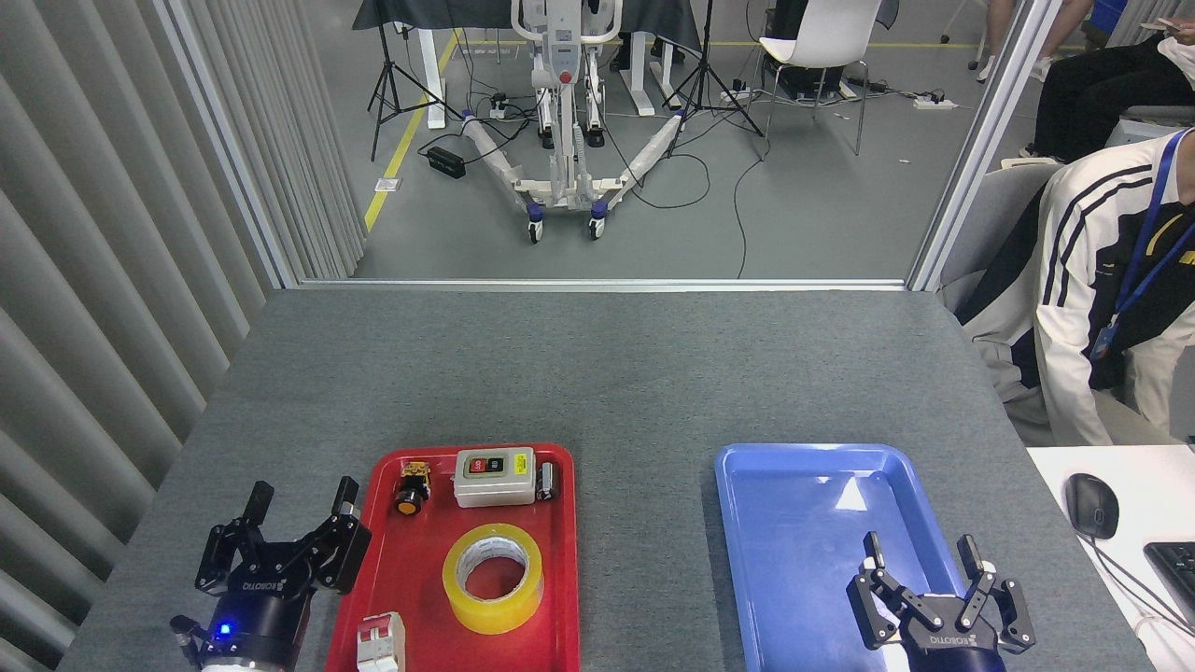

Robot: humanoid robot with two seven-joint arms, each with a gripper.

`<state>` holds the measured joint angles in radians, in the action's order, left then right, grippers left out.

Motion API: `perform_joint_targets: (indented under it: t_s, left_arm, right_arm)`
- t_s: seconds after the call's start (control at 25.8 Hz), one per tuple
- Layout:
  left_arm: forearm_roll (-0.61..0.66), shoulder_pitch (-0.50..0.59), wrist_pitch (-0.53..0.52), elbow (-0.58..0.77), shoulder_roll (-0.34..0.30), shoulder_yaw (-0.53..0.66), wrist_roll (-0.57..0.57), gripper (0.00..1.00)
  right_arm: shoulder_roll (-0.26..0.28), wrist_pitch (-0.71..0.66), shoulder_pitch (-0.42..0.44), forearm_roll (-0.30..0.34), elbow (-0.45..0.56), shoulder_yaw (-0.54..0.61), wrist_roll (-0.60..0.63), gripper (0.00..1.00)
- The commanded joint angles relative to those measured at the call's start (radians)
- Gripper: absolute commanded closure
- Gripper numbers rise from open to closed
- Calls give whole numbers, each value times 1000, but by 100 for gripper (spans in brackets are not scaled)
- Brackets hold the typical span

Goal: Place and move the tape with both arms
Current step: 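Move the left gripper toward the yellow tape roll in the red tray, then insert the left gripper into the tape roll's hole and grasp it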

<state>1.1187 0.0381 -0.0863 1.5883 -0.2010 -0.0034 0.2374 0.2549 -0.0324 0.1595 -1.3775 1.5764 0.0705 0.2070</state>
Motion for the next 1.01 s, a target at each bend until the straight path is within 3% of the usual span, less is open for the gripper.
perform_joint_targets:
  t_s: [0.0, 0.35, 0.43, 0.62, 0.7, 0.97]
  left_arm:
    - [1, -3, -7, 5, -2, -1, -6, 0]
    - [-7, -40, 56, 4, -3, -99, -35, 0]
    - [-8, -69, 57, 2, -5, -122, -144, 0]
    - [-13, -122, 50, 16, -3, -161, -718, 0]
    - [-22, -155, 45, 10, -8, -182, -868, 0]
    - [-60, -262, 14, 12, -100, -354, -914, 0]
  right_arm:
    - [0, 0, 0, 0, 1, 0, 0, 0]
    - [0, 0, 0, 0, -1, 0, 0, 0]
    - [0, 0, 0, 0, 1, 0, 0, 0]
    - [1, 0, 0, 0, -1, 0, -1, 0]
    - [1, 0, 0, 0, -1, 0, -1, 0]
    - [0, 0, 2, 0, -1, 0, -1, 0]
